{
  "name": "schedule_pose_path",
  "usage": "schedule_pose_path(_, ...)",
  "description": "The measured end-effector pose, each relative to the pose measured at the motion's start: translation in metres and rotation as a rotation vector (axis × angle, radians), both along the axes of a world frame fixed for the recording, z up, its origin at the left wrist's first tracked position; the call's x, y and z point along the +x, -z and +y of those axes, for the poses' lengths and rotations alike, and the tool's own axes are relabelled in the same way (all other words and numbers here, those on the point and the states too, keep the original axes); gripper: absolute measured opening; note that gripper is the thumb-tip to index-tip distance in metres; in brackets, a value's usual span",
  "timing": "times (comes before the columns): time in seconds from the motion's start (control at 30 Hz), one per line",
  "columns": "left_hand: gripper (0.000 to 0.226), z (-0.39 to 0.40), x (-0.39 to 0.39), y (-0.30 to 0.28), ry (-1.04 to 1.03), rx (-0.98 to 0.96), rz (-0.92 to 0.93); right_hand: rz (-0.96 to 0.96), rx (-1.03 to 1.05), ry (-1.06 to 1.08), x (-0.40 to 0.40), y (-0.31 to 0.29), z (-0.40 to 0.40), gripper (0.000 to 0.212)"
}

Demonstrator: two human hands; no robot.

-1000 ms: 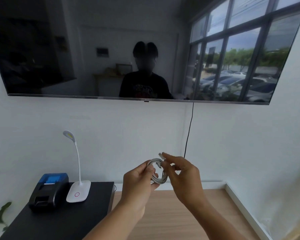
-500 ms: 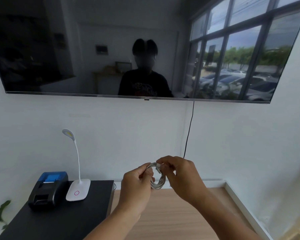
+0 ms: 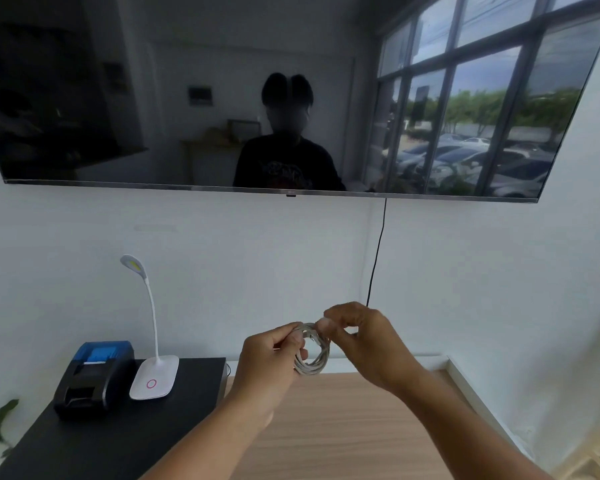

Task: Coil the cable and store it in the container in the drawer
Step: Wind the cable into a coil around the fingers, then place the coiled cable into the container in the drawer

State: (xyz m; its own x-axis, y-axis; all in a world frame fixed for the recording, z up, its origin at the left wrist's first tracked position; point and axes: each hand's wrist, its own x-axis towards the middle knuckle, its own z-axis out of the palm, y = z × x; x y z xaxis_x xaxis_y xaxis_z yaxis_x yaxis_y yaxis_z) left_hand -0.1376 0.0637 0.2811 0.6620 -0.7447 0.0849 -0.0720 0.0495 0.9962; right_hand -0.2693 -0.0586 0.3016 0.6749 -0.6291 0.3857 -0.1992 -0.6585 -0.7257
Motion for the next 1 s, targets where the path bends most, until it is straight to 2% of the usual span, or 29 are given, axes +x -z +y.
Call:
schedule_pose_path(0.03,0.041,-0.002,0.001,0.002,0.003,-0.006,0.064,-0.044,0.018,-0.012,0.001,0.007,0.004,0.024)
schedule_pose_path(0.1,0.038,-0.005,0.003,0.006,0.015,-0.015,0.178,-0.129,0.154,-0.047,0.002,0.021,0.011,0.016)
schedule_pose_path(0.17,0.030,-0.007,0.004,0.014,0.019,-0.001,0.243,-0.173,0.399,-0.095,0.003,0.038,0.015,0.030)
schedule_pose_path(0.23,0.024,-0.008,0.005,0.025,0.009,0.037,0.276,-0.175,0.538,-0.079,0.004,0.055,0.018,0.039)
schedule_pose_path(0.33,0.019,-0.004,0.006,0.053,0.025,0.114,0.314,-0.177,0.698,-0.025,0.002,0.082,0.023,0.029)
schedule_pose_path(0.47,0.019,0.016,-0.001,0.115,0.046,0.299,0.373,-0.065,0.879,0.033,-0.010,0.136,0.041,0.019)
schedule_pose_path(0.57,0.013,0.042,-0.011,0.177,0.061,0.450,0.440,0.109,1.010,0.073,-0.025,0.190,0.061,0.019)
schedule_pose_path(0.8,0.007,0.089,-0.037,0.282,0.014,0.750,0.516,0.376,1.117,0.101,-0.055,0.294,0.100,0.017)
schedule_pose_path(1.0,0.008,0.105,-0.066,0.326,-0.066,0.839,0.409,0.458,1.066,0.099,-0.068,0.345,0.120,0.008)
